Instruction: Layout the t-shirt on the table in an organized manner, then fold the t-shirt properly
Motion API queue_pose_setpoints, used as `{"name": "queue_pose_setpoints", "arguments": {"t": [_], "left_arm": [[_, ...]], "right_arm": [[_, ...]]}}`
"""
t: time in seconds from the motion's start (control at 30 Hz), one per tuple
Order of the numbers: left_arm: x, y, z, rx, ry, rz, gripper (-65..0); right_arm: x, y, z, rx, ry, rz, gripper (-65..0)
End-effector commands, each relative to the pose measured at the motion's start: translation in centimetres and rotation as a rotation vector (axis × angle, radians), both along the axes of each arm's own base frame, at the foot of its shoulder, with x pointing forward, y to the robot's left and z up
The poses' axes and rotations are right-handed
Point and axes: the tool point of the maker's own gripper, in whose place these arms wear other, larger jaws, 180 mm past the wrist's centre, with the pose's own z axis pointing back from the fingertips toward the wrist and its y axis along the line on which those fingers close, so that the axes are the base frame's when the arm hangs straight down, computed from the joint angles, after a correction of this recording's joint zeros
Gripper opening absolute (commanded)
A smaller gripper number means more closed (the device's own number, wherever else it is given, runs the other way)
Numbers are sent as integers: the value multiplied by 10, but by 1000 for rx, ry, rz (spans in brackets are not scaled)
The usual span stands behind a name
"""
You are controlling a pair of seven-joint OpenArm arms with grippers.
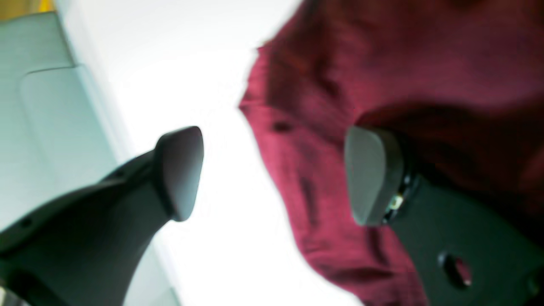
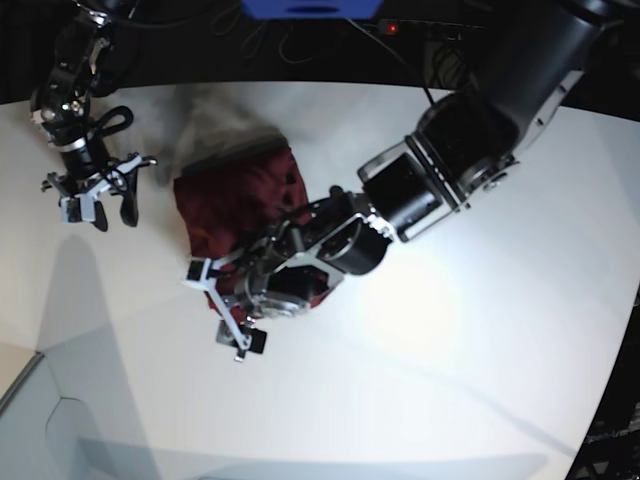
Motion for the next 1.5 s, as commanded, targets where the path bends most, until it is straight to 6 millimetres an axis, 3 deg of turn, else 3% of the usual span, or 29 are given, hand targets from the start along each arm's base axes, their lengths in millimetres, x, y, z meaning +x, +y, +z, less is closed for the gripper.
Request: {"name": "queue_pose_setpoints", "arguments": {"t": [0.0,0.17,0.3,0.37,0.47,0.53,0.77,0.87,1.0,1.13,1.47], "left_arm": [[10,-17,32,-52,-65,-25,-151],[10,-29,69,-133,-131,-48,-151],[35,4,105,-229,-172,100,-152],[48,38,117,-294,-179,217,-154],[52,82,116,-385,-158,366,-156],[47,120,105,-424,-139,469,-184],[7,237,73,-444,-142,735,-472],[-13,284,64,-445,-148,862,-493],[-38,331,48,-436,-138,998,-493],[-54,356,41,-439,-130,1072,-493],[-74,374,39,-526,-101,1144,-493]], "right_arm": [[7,-2,17,-1,-60,7,-347],[9,0,16,3,-60,12,-347],[15,9,16,18,-65,26,-347],[23,19,20,36,-84,38,-348],[24,33,15,71,-79,45,-348],[24,45,6,101,-62,62,-348],[17,67,-19,160,-1,85,-348],[15,74,-21,181,2,82,-348],[5,82,-28,203,23,78,-348],[1,96,-25,232,13,73,-348],[-6,93,-19,218,4,65,-348]]}}
